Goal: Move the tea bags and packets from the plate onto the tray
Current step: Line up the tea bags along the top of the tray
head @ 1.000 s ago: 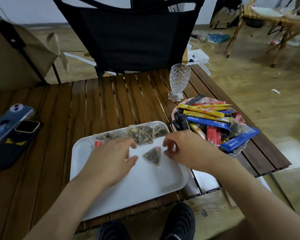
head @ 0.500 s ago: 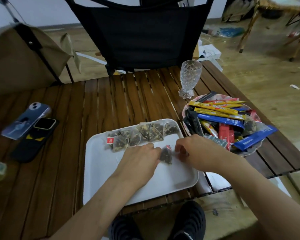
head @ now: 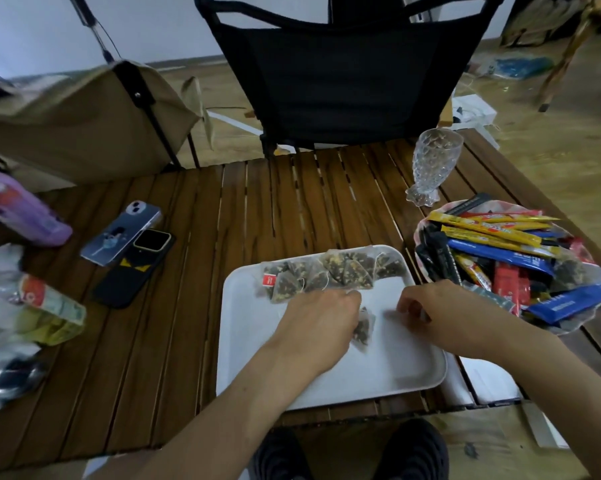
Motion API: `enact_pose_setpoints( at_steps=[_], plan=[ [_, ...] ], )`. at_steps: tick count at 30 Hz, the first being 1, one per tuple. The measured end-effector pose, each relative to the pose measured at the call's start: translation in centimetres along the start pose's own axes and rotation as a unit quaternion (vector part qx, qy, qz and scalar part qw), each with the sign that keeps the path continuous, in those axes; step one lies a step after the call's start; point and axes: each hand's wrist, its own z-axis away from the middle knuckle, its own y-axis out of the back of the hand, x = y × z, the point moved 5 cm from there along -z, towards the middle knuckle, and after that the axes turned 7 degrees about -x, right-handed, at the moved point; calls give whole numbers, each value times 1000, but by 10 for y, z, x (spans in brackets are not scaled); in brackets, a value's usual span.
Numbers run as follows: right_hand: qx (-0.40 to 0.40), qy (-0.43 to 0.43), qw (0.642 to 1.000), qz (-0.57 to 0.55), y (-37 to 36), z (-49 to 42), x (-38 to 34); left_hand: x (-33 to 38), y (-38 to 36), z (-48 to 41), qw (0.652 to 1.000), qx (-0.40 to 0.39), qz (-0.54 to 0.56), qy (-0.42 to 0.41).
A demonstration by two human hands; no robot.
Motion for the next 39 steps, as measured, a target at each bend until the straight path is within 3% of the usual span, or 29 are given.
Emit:
enact_pose_setpoints(
  at_steps=[4, 7, 12, 15, 20, 39],
  plan=[
    [4, 0, 1000, -5, -1, -3, 1, -55, 12, 34, 988, -66, 74, 121],
    [6, 1, 1000, 3, -2, -5, 1, -108, 17, 53, 968, -90, 53, 229],
    [14, 5, 1000, 11, -5, -7, 2, -154, 19, 46, 948, -15, 82, 306],
    [17, 8, 1000, 14, -5, -6, 2, -161, 17, 36, 945, 21, 96, 312],
    [10, 10, 1000, 7, -7, -8, 4, -164, 5, 28, 944, -30, 130, 301],
    [5, 16, 1000, 0, -6, -8, 3, -142, -1, 1, 972, -23, 10, 232]
  ],
)
